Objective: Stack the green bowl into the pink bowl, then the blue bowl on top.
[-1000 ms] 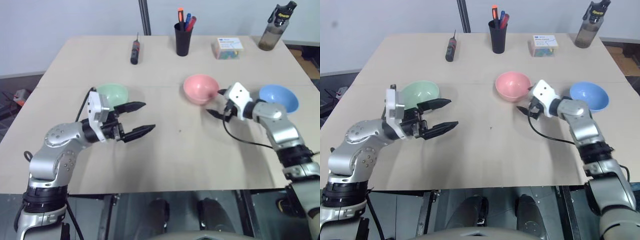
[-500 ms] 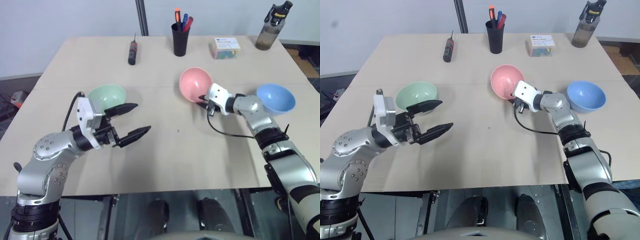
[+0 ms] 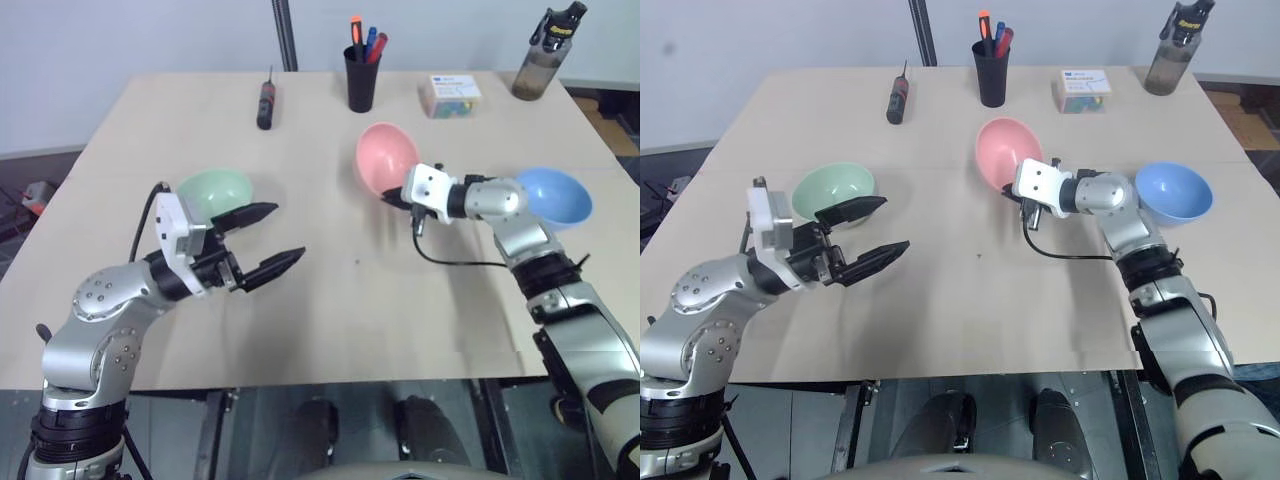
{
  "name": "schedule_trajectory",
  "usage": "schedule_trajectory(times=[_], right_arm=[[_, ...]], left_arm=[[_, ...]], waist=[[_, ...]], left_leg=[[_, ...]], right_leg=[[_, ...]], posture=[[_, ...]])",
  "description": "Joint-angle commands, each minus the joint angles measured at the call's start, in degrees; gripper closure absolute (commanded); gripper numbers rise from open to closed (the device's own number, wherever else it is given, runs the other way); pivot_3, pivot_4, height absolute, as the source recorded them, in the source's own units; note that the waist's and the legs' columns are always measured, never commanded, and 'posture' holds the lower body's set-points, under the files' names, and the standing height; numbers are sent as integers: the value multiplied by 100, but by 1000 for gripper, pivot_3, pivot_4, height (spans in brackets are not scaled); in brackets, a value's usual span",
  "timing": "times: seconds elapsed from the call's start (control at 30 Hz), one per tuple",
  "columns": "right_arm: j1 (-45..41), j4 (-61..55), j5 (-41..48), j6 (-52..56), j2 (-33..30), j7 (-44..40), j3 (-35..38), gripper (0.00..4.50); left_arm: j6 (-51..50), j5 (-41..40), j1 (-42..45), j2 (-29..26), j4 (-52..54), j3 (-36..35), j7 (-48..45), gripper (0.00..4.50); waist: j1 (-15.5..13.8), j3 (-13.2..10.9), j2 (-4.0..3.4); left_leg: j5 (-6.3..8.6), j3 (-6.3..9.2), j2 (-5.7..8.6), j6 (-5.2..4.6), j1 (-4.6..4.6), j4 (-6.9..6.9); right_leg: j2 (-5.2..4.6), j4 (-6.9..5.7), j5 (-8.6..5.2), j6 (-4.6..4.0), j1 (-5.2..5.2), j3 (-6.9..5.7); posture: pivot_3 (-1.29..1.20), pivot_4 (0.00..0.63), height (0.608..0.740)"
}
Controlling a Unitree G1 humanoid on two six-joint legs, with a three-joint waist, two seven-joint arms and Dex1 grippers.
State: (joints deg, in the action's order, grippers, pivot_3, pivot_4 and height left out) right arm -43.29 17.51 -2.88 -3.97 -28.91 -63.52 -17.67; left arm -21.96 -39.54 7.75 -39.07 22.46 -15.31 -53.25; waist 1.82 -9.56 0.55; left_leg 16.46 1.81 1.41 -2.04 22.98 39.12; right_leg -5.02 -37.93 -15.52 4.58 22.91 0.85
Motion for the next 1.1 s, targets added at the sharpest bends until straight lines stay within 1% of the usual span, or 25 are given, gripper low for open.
schedule_trajectory(times=[0.03,0.13,0.2,0.23,0.27,0.3,0.33,0.4,0.43,0.47,0.5,0.53,0.57,0.67,0.77,0.87,0.97,1.1], right_arm=[[412,-1485,348,1029,-393,-611,-100,4482],[582,-2030,419,1694,-673,-887,-199,4482],[596,-2127,384,1873,-748,-880,-225,3821],[592,-2161,376,1949,-775,-880,-230,3786],[585,-2198,383,2017,-797,-886,-222,3259],[570,-2245,396,2094,-816,-879,-191,3157],[562,-2300,421,2171,-838,-883,-163,2694],[557,-2419,475,2311,-852,-826,-86,2158],[558,-2461,491,2353,-858,-790,-64,1684],[588,-2584,595,2445,-829,-685,72,1338],[612,-2674,672,2511,-811,-609,167,884],[623,-2749,777,2407,-618,-252,433,408],[653,-2893,989,2408,-471,-37,687,95],[760,-3283,1497,2545,-161,392,1236,95],[867,-3499,1735,2421,-81,505,1398,95],[942,-3605,1947,2536,46,731,1471,95],[936,-3634,1995,2512,76,853,1409,95],[959,-3580,2032,2440,95,980,1364,95]], left_arm=[[116,-4,52,0,8,-83,22,0],[121,35,99,-2,-48,-43,27,0],[109,66,144,-11,-96,-19,36,0],[108,83,164,-17,-115,-8,37,0],[90,116,193,-18,-133,-2,94,0],[48,188,230,-23,-161,3,214,0],[45,262,262,-20,-181,7,301,0],[61,488,337,10,-214,8,591,0],[50,576,362,23,-220,10,721,0],[99,931,346,-5,-182,68,997,0],[136,1183,329,-28,-151,115,1186,0],[92,1494,278,-97,-61,166,1425,0],[-113,1722,225,-169,73,202,1674,0],[-791,2120,249,-329,386,285,2218,0],[-1874,2502,518,-726,572,600,2537,0],[-2185,2936,857,-1212,423,1133,2426,0],[-2274,3166,1137,-1414,182,1486,2312,0],[-2116,3832,1561,-1574,-591,2155,2318,0]], waist=[[-4,-1,-2],[8,-1,-2],[14,0,-1],[14,0,-1],[13,0,-1],[6,-1,-1],[3,-1,-1],[-7,-1,-1],[-14,0,-1],[-22,-1,-1],[-26,-1,-1],[-27,0,0],[-22,0,0],[-40,-1,0],[-101,0,6],[-116,0,5],[-111,-1,3],[-96,-2,3]], left_leg=[[0,0,0,0,0,0],[0,-3,-1,0,-3,3],[0,-3,-3,0,-17,3],[0,-2,-4,1,-20,3],[0,-2,-4,1,-20,3],[-1,-1,-4,1,-20,3],[-1,-1,-2,1,-17,3],[0,-2,0,1,-14,3],[0,0,0,1,-13,2],[0,1,0,1,-12,2],[0,1,0,1,-11,2],[0,1,0,1,-11,2],[0,1,0,1,-11,0],[-1,-2,-1,2,-8,-4],[0,0,0,2,-5,-4],[0,2,4,2,-6,-4],[-1,1,6,2,-5,-3],[-1,-2,5,2,-5,-5]], right_leg=[[0,-1,0,0,0,1],[0,-5,0,0,0,4],[3,-6,0,0,-12,3],[3,-6,0,0,-13,2],[3,-6,0,0,-14,2],[3,-7,0,0,-14,2],[2,-5,0,0,-13,2],[1,-4,0,0,-11,2],[1,-3,0,0,-10,1],[1,-2,0,0,-10,0],[1,-1,0,0,-10,0],[0,-2,0,0,-10,1],[1,-2,0,0,-9,1],[2,-6,0,0,1,7],[1,-4,0,0,0,4],[2,-4,0,0,-2,1],[3,-6,0,0,-1,1],[9,-6,0,0,1,3]], posture=[[0,150,740],[0,150,740],[0,150,740],[0,150,740],[0,150,740],[0,150,740],[0,150,740],[0,150,740],[0,150,740],[0,150,740],[0,150,740],[0,150,740],[0,150,740],[0,150,740],[0,150,740],[0,150,740],[0,150,740],[0,150,740]])
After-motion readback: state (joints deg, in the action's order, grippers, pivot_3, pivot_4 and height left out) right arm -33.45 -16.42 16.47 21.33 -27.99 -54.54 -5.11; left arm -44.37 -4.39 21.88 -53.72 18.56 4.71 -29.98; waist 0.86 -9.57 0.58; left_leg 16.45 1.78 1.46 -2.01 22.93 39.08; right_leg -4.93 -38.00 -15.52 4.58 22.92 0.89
